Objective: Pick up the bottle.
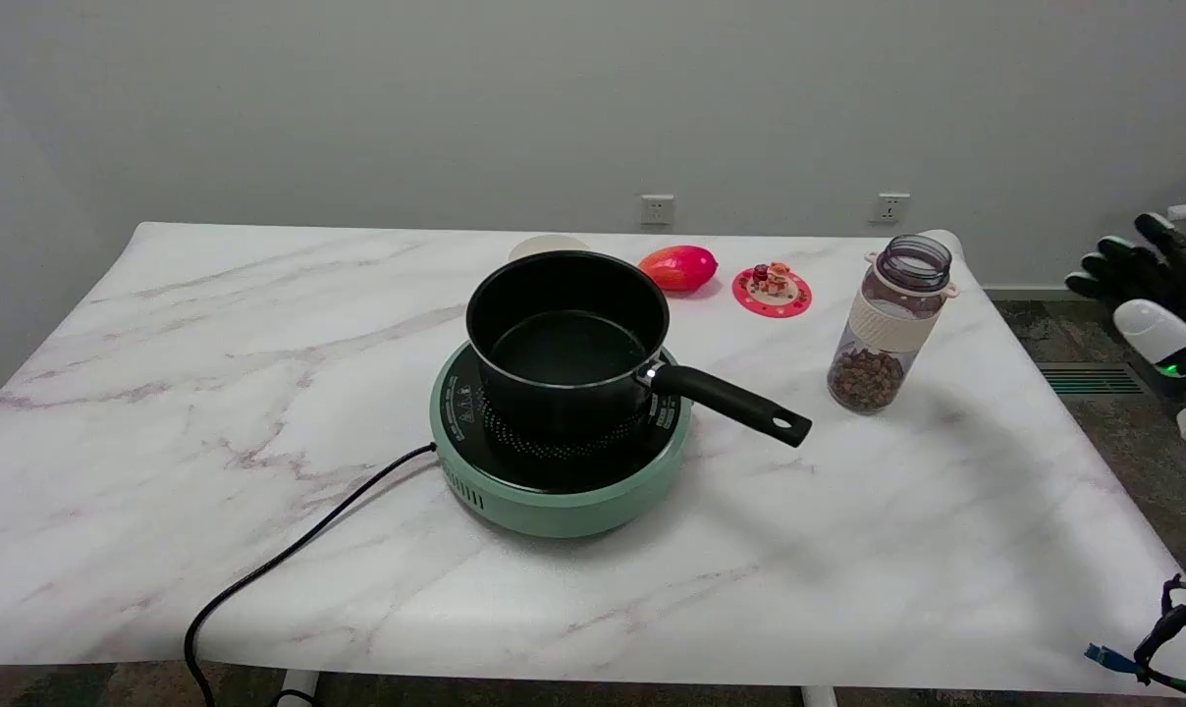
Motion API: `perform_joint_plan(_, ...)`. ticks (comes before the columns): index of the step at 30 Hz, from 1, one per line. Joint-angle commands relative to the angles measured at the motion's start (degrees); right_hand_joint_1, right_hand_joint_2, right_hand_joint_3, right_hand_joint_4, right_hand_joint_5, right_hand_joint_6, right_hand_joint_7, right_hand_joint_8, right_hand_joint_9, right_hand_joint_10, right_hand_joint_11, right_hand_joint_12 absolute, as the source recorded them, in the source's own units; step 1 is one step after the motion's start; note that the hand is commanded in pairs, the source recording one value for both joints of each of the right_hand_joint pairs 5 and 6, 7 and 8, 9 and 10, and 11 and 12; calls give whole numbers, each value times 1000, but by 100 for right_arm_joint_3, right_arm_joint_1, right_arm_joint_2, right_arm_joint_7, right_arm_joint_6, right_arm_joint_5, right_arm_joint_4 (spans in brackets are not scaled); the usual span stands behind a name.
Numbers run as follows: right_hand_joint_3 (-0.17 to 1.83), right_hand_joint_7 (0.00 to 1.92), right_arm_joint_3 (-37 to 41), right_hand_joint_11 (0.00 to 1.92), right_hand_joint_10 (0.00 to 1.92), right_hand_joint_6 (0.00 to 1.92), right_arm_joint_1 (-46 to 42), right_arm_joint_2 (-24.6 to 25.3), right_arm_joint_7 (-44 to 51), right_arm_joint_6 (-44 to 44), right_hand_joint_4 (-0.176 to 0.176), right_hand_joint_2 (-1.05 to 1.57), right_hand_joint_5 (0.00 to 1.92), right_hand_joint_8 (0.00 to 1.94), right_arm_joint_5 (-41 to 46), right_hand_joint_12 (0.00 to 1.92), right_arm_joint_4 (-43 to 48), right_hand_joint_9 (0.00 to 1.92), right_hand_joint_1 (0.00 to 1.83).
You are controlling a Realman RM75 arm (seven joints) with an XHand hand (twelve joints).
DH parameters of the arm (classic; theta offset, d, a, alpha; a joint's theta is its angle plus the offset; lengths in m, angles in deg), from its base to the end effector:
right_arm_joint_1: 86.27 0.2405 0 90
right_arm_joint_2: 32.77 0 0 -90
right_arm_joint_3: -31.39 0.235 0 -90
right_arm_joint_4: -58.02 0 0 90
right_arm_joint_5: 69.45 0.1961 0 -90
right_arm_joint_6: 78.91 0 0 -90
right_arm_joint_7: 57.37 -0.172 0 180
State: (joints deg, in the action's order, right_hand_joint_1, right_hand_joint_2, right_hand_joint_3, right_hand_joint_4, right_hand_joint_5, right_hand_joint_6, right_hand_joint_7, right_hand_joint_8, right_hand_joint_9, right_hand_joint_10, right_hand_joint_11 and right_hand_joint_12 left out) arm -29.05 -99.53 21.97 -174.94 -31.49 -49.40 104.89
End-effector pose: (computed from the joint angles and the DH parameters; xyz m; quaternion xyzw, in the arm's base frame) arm -0.2374 -0.1985 0.6048 0.3952 -0.2677 0.6945 0.5384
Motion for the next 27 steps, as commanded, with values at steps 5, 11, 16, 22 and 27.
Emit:
perform_joint_plan(5, 954, 608, -556, 742, 643, 335, 267, -99, -6, -852, 0, -390, 335, 608, -1379, 742, -413, 643, 1163)
perform_joint_plan(11, 966, 611, -591, 742, 643, 336, 344, -123, -6, -989, 0, -406, 336, 611, -1793, 742, -379, 643, 1168)
perform_joint_plan(16, 966, 611, -591, 742, 644, 332, 425, -161, -6, -1066, 0, -418, 332, 611, -2063, 742, -291, 644, 1171)
perform_joint_plan(22, 979, 611, -614, 745, 642, 313, 461, -171, -6, -1146, 0, -435, 313, 611, -2120, 745, -41, 642, 1171)
perform_joint_plan(27, 991, 610, -637, 743, 632, 285, 461, -171, -6, -1190, 0, -453, 285, 610, -2121, 743, 216, 632, 1172)
